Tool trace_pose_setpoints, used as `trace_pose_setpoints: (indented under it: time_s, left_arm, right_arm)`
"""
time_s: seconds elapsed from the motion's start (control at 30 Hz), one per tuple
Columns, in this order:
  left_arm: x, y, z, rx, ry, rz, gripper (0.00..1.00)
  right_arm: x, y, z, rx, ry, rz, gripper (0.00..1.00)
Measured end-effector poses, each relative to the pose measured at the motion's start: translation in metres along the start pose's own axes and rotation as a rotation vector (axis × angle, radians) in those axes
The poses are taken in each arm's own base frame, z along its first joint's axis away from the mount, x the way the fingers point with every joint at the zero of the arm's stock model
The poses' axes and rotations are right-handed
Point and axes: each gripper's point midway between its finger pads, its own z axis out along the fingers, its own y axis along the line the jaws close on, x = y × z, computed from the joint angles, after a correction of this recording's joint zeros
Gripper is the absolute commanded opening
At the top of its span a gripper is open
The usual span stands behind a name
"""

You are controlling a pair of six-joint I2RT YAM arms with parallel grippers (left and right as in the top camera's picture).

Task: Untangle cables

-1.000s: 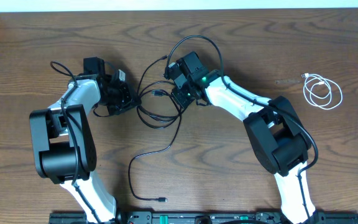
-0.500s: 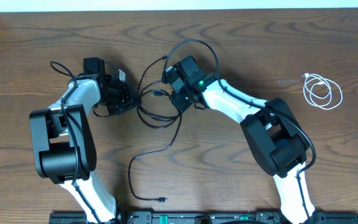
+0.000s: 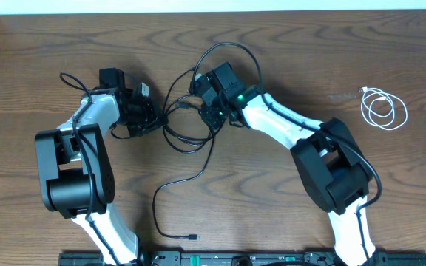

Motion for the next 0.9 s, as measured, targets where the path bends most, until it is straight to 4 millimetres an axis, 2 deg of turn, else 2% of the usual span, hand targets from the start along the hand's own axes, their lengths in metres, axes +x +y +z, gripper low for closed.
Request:
trace_pose_setpoints:
  time_s: [0.27,0.43,0.6,0.77,0.9]
  left_arm:
    - [0.0,0.0,0.0,0.0,0.0,0.0,0.08]
    - [0.0,0.0,0.0,0.0,0.0,0.0,0.08]
    - [0.0,0.0,0.0,0.0,0.0,0.0,0.08]
    - [0.0,0.0,0.0,0.0,0.0,0.0,0.08]
    - [0.0,0.0,0.0,0.0,0.0,0.0,0.08]
  right_arm:
    - [-0.006,-0.017,-0.005,0.075,-0.02,0.024,0.01]
    - [0.0,-0.051,-0.012,0.203,-0.019,0.186,0.01]
    - [0.013,-0.072,-0.018,0.269,0.01,0.313,0.01]
    - [0.02,-0.073,-0.018,0.285,0.031,0.357,0.01]
    - [0.028,-0.068,-0.017,0.286,0.063,0.367,0.07]
